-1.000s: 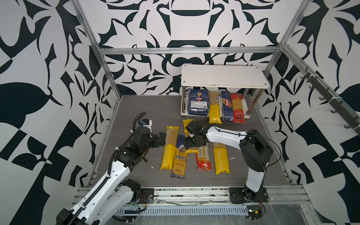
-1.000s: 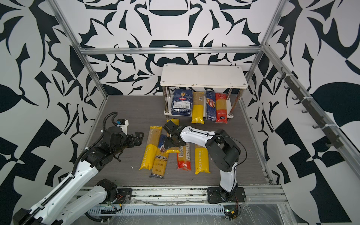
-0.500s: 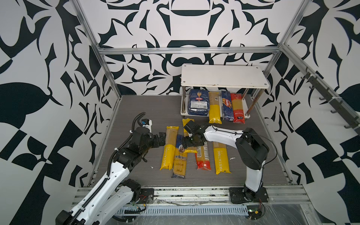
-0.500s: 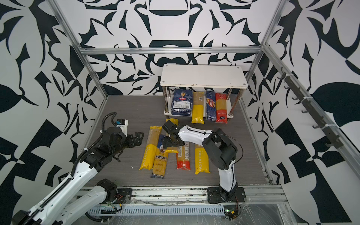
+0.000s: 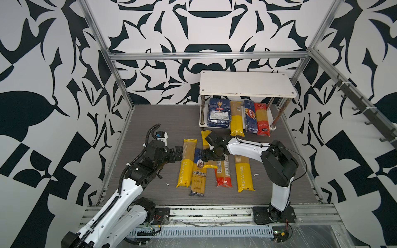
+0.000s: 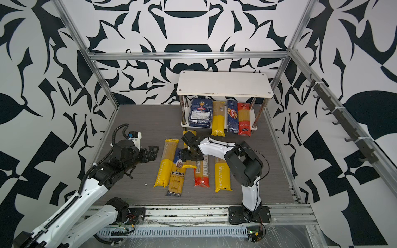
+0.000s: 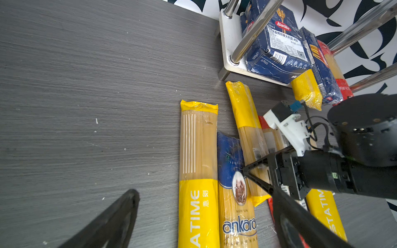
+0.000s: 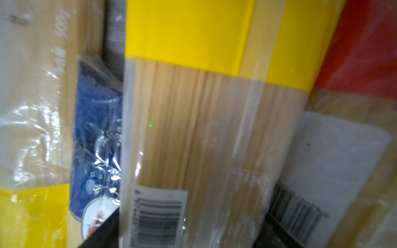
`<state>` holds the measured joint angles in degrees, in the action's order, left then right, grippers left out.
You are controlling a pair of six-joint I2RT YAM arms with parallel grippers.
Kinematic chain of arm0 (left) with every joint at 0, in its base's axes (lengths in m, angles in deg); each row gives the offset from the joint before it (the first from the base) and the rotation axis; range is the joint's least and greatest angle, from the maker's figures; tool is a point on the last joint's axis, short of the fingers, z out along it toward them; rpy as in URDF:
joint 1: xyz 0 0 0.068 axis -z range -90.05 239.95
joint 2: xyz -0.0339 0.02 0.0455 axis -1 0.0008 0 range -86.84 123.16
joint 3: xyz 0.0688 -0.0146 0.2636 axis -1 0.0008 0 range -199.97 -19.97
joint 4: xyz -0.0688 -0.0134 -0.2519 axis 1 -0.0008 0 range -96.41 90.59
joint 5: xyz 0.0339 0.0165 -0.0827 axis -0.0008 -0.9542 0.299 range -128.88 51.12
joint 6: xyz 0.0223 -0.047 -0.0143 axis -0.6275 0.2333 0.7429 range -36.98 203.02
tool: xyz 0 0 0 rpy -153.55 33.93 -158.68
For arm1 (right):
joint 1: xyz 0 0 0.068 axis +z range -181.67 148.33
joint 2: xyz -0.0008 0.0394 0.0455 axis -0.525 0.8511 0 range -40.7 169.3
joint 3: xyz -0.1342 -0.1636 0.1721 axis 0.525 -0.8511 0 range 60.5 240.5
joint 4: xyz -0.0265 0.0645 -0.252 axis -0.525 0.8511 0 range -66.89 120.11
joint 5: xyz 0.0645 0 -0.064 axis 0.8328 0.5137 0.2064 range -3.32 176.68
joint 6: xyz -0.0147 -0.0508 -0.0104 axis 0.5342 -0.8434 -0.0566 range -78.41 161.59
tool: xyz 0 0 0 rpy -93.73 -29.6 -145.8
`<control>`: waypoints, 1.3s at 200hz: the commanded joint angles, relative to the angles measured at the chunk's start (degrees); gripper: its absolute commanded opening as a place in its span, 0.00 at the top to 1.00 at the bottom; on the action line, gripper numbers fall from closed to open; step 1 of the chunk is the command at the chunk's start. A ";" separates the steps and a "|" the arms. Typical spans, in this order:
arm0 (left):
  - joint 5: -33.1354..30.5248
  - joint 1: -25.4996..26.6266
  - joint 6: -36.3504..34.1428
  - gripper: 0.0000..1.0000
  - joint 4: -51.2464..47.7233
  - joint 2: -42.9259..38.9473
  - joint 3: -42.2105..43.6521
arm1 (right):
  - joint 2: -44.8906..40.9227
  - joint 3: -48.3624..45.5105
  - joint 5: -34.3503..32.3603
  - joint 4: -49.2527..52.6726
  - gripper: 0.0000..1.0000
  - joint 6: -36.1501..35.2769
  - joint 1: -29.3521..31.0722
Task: Place and organize the pasta boxes and bags onto the shelf
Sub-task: 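Close the right gripper on the yellow-capped spaghetti bag lying on the table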
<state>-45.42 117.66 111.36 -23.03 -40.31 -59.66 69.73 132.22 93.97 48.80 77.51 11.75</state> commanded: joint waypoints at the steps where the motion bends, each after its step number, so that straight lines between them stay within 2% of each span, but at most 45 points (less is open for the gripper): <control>1: 0.06 -0.19 0.76 0.01 -2.15 -0.53 -1.03 | 6.17 -4.50 5.89 -9.75 0.24 -0.07 0.17; 48: -0.57 -0.19 1.37 0.01 -3.27 -1.17 -1.54 | 2.78 -4.66 1.38 -6.88 0.23 -2.93 1.30; 77: -0.66 -0.19 1.68 0.01 -4.39 -1.17 -1.99 | 2.50 -6.89 7.12 -13.74 0.21 -2.26 1.29; 118: -1.14 -0.16 1.72 0.01 -6.30 -2.22 -2.76 | 1.11 -9.34 11.91 -21.16 0.13 -1.39 1.32; 156: -1.36 -0.19 1.94 0.01 -6.79 -2.68 -2.68 | 2.61 -10.09 15.99 -26.31 0.11 -0.07 1.31; 233: -1.63 -0.17 2.56 0.01 -7.32 -3.76 -2.09 | 7.79 -3.36 -1.12 -11.89 0.09 -2.11 2.67; 260: -1.63 -0.19 2.60 0.01 -7.41 -3.28 -2.07 | 9.98 -2.97 0.45 -12.99 0.10 -2.17 2.90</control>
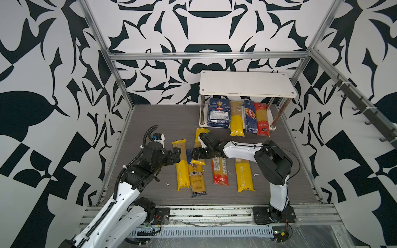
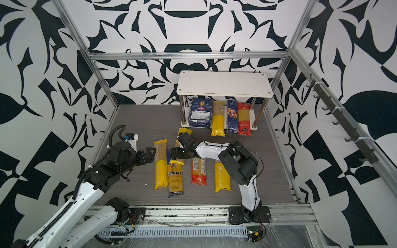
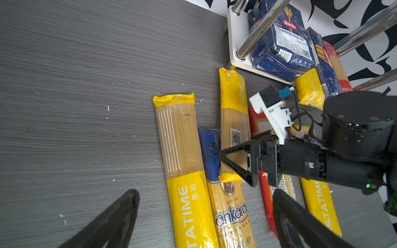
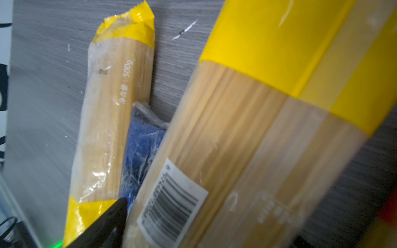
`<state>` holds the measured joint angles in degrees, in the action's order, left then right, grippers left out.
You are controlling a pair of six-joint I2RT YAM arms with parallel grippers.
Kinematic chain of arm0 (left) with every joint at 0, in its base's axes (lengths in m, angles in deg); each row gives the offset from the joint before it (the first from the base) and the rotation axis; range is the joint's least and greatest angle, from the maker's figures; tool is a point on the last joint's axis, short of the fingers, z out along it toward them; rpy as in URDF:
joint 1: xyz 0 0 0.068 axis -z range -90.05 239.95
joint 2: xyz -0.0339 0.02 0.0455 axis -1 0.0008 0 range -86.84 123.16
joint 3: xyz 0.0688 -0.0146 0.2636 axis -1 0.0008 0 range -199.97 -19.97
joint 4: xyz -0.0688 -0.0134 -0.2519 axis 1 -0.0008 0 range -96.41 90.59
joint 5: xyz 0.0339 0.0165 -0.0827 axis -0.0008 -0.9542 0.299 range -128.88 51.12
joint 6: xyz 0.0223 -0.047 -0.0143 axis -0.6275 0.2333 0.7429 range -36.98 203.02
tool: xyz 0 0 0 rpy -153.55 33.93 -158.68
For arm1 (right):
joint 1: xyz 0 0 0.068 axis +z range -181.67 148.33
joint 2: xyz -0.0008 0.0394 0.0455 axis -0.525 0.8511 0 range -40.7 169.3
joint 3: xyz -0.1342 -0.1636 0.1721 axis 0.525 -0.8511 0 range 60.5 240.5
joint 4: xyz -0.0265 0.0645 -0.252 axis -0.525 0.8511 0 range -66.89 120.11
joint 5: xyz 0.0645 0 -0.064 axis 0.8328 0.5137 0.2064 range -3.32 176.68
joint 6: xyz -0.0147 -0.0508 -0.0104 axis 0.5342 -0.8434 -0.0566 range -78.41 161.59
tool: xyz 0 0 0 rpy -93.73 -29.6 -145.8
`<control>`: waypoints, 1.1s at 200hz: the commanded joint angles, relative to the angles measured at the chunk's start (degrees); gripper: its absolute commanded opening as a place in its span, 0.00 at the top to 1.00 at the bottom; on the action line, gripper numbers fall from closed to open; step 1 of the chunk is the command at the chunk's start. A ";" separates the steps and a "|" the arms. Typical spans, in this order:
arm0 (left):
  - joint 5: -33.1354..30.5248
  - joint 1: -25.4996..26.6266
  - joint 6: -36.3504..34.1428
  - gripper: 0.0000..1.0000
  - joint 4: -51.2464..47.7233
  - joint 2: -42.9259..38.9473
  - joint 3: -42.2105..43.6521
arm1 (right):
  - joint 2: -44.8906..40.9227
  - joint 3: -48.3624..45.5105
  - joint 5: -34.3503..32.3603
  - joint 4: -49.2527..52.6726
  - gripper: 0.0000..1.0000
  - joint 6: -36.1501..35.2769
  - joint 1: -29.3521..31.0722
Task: Place and organize the pasta boxes and bags onto the shelf
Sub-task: 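Close the right gripper on the yellow-capped spaghetti bag lying on the table, then lift the yellow-capped bag off the table with the right gripper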
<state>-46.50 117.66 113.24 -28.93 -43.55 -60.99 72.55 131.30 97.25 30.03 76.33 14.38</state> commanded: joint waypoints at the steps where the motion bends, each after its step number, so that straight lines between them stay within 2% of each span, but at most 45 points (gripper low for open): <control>1: -0.56 -0.19 0.72 0.01 -1.51 -0.05 -0.73 | 7.25 -2.06 -2.61 5.68 0.10 -0.99 0.28; 37: -0.46 -0.19 0.90 0.01 -1.97 -0.09 -0.73 | 8.96 -3.34 0.62 2.03 0.20 -0.67 -0.24; 102: -1.21 -0.17 1.07 0.01 -3.94 -0.46 -1.79 | 4.32 -12.82 8.76 -7.97 0.53 2.12 -4.19; 153: -2.43 -0.19 1.38 0.01 -5.56 -2.40 -1.71 | -3.06 -18.95 11.05 -9.54 0.64 3.22 -3.90; 220: -2.62 -0.14 1.54 0.01 -5.95 -2.32 -3.28 | -14.79 -22.91 12.34 -7.28 0.71 3.46 -3.61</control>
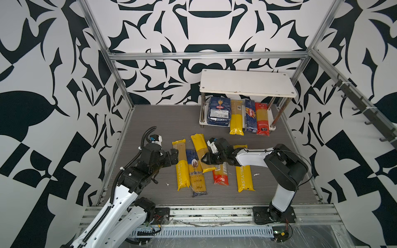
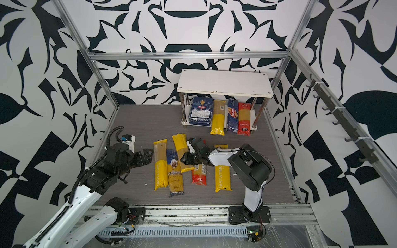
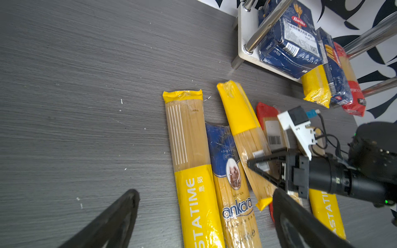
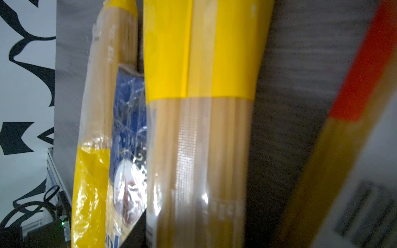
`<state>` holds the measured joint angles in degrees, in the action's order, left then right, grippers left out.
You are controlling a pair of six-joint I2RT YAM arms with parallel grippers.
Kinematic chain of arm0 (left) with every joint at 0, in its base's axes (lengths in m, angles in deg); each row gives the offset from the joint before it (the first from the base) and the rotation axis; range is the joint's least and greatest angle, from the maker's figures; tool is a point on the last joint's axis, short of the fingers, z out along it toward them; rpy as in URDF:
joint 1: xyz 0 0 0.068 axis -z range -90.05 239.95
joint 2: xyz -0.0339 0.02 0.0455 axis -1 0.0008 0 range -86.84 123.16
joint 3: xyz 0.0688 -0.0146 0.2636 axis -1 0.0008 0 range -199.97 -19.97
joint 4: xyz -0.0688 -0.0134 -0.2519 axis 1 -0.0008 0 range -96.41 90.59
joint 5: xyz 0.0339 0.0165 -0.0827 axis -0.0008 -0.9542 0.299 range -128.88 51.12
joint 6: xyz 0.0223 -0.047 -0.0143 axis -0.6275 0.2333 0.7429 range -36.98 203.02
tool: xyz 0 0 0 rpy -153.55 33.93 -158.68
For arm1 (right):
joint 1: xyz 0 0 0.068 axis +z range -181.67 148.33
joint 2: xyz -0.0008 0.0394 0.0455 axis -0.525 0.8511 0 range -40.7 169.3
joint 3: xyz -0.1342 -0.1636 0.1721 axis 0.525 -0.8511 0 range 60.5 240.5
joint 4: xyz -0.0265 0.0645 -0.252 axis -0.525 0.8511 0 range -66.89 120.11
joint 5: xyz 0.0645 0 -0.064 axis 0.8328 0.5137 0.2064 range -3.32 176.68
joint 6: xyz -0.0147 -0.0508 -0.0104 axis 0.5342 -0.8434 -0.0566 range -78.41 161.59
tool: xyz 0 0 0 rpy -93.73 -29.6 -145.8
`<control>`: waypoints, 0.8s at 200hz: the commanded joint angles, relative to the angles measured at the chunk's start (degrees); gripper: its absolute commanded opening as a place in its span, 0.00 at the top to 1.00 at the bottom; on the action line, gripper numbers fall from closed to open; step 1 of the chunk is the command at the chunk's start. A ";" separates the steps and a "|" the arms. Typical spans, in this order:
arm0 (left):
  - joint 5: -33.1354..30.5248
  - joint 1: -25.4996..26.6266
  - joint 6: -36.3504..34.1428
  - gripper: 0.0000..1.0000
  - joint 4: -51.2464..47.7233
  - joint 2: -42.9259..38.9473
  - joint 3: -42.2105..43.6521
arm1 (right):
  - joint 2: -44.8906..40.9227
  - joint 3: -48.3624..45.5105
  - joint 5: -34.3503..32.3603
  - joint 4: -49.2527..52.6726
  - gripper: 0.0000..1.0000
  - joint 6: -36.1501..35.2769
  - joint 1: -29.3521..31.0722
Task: Place and organize the pasta boxes and bags onto the shelf
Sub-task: 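Lift the yellow-capped bag off the table with the right gripper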
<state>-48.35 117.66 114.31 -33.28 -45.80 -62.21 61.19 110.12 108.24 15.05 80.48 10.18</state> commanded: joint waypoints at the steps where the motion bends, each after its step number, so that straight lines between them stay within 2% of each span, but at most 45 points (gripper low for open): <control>1: -0.74 -0.17 0.45 0.01 -1.62 -0.07 -2.06 | -3.61 -1.73 1.41 7.79 0.71 -0.68 0.64; 65: -1.11 -0.17 0.37 0.01 -1.81 -0.68 -3.27 | -16.57 -0.88 2.59 14.63 0.74 -1.01 1.13; 160: -1.31 -0.19 -1.58 0.01 -2.08 1.55 -7.84 | -31.62 10.04 4.01 28.57 0.75 -2.41 1.13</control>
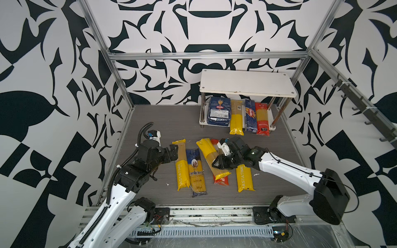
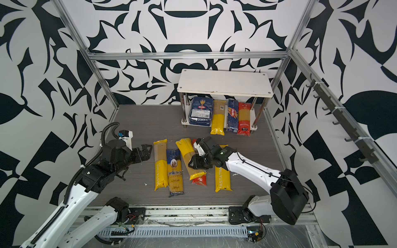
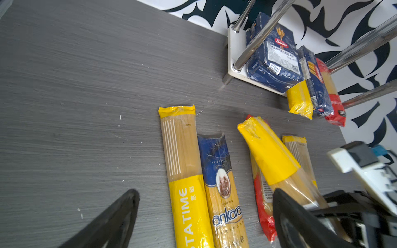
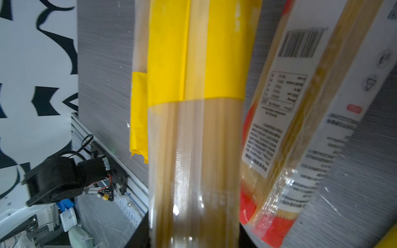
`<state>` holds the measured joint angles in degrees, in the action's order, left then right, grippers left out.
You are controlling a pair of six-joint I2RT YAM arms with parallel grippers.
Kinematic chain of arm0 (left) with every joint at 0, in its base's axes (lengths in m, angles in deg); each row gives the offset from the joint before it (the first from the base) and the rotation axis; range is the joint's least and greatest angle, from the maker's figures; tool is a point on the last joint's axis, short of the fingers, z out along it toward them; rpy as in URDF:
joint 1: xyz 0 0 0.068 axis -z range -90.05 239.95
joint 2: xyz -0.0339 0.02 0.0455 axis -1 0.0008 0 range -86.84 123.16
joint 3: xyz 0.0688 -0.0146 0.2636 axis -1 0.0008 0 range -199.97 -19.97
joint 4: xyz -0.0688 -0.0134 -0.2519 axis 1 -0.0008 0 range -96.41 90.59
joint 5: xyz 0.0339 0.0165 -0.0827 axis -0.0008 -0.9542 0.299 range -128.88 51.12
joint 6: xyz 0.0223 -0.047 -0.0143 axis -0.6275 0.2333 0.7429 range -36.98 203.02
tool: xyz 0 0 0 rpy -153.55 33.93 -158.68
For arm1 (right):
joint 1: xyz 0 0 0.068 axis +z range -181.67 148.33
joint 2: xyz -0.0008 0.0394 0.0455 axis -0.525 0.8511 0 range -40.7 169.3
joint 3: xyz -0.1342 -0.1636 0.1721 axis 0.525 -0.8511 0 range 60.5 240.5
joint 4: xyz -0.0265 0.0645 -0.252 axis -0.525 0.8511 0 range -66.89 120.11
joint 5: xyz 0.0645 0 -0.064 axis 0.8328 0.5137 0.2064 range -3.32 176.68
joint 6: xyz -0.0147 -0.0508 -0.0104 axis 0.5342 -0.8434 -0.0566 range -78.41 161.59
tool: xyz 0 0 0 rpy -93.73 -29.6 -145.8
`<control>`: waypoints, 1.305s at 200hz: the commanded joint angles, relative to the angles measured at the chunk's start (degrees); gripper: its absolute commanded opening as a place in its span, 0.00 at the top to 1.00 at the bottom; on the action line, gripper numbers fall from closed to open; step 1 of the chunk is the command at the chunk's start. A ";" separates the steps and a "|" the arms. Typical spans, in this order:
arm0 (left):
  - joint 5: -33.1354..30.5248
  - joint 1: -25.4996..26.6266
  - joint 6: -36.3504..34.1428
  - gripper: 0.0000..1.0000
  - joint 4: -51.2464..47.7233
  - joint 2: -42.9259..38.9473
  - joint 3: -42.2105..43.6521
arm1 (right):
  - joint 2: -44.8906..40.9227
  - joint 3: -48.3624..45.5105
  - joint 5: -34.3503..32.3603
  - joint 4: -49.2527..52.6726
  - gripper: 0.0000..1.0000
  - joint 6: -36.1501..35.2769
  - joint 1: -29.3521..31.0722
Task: Place and organize the pasta boxes and bags onto the shelf
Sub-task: 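Lift the yellow-capped bag off the table with the right gripper, then carry the yellow-capped bag up toward the shelf with the right gripper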
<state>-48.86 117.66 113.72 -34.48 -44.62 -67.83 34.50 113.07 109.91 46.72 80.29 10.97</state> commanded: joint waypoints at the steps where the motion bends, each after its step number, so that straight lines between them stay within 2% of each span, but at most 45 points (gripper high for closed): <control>1: -0.82 -0.19 -0.99 0.01 -0.88 0.39 -2.28 | -5.00 7.19 2.40 -2.94 0.75 -2.22 0.30; 77: 0.09 -0.19 -2.71 0.01 -1.49 3.95 -7.08 | -8.87 19.75 0.05 5.27 0.77 -3.87 -0.42; 179: 0.57 -0.18 -4.43 0.01 -1.24 6.21 -11.02 | -8.04 37.19 -3.19 14.25 0.79 -6.85 -3.94; 220: 0.90 -0.15 -5.43 0.01 -0.93 7.77 -13.86 | -3.87 47.73 -3.04 18.34 0.80 -9.17 -8.45; 261: 4.93 -0.18 -5.06 0.01 1.11 13.33 -16.77 | 2.89 61.41 -1.05 24.12 0.80 -12.11 -16.19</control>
<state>-46.91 117.66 108.89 -34.68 -34.11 -82.69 36.27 164.92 107.41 75.99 72.46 -1.19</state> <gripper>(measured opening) 0.992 0.396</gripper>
